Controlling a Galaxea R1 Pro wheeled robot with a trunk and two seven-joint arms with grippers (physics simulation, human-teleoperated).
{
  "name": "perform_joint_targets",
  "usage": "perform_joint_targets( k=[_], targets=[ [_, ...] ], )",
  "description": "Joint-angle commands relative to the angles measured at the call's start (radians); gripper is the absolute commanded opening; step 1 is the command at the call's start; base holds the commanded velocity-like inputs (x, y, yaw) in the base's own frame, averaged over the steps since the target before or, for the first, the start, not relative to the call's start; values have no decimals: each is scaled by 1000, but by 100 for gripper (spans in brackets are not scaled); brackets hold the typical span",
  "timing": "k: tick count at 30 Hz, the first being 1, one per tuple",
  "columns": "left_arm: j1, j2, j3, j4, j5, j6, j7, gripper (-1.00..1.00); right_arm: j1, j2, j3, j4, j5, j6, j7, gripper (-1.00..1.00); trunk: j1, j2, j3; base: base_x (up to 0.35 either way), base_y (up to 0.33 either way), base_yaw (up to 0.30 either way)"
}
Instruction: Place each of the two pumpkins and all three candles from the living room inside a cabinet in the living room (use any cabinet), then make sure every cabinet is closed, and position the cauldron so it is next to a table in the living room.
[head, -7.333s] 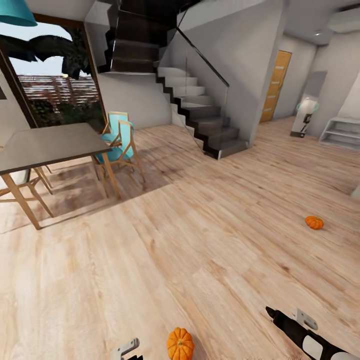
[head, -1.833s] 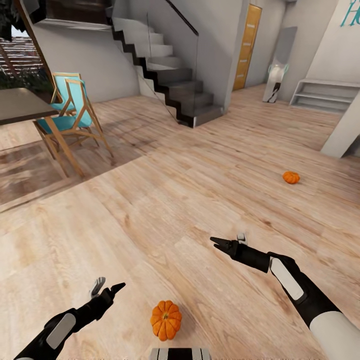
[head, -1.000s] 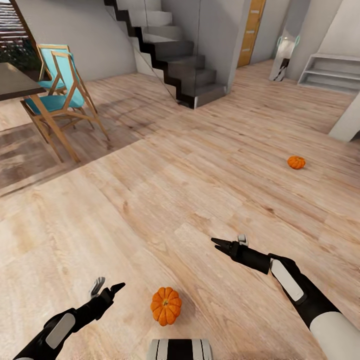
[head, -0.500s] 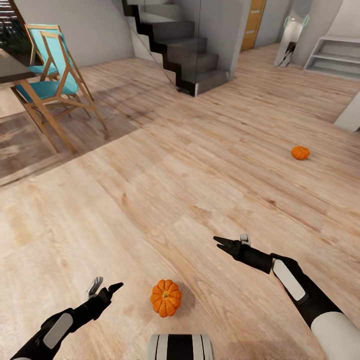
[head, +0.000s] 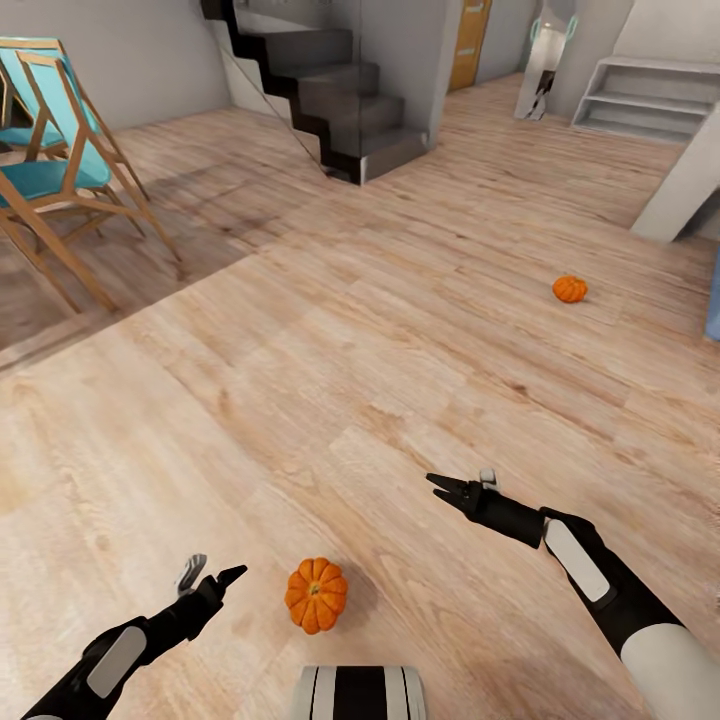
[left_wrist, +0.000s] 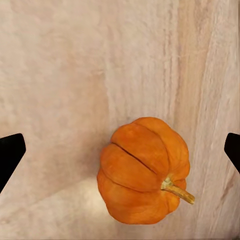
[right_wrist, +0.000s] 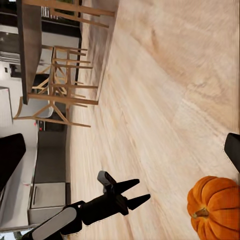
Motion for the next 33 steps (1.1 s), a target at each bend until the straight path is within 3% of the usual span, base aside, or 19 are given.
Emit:
perform_joint_targets(
  k=[1, 12, 17, 22, 25, 29, 33],
  targets=[
    [0, 1, 2, -1, 8, 8, 0, 100, -1, -1, 3, 0, -8, 6, -1, 100, 0, 0, -4, 0, 0, -207],
    [0, 2, 2, 0, 9, 9, 0, 100, -1, -2, 2, -2, -13, 12, 28, 100, 5, -3, -43, 0, 0, -69],
    [0, 1, 2, 0, 8, 10, -1, 100, -1, -10, 2, -8, -59, 24, 106, 100, 7, -4, -62, 0, 0, -1],
    [0, 0, 2, 0, 8, 10, -2, 100, -1, -11, 3, -25, -79, 36, 129, 100, 10, -5, -82, 0, 0, 0],
    [0, -2, 1, -1, 7, 10, -2, 100, 1, -12, 3, -96, -88, 72, 161, 100, 11, -6, -93, 0, 0, 0],
    [0, -3, -1, -6, 6, 9, -2, 100, 19, -14, 1, -330, -92, 136, 166, 100, 13, -7, -109, 0, 0, 0],
    [0, -5, -2, -10, 5, 9, -2, 100, 31, -12, -16, -396, -93, 170, 156, 100, 15, -8, -124, 0, 0, 0]
  ],
)
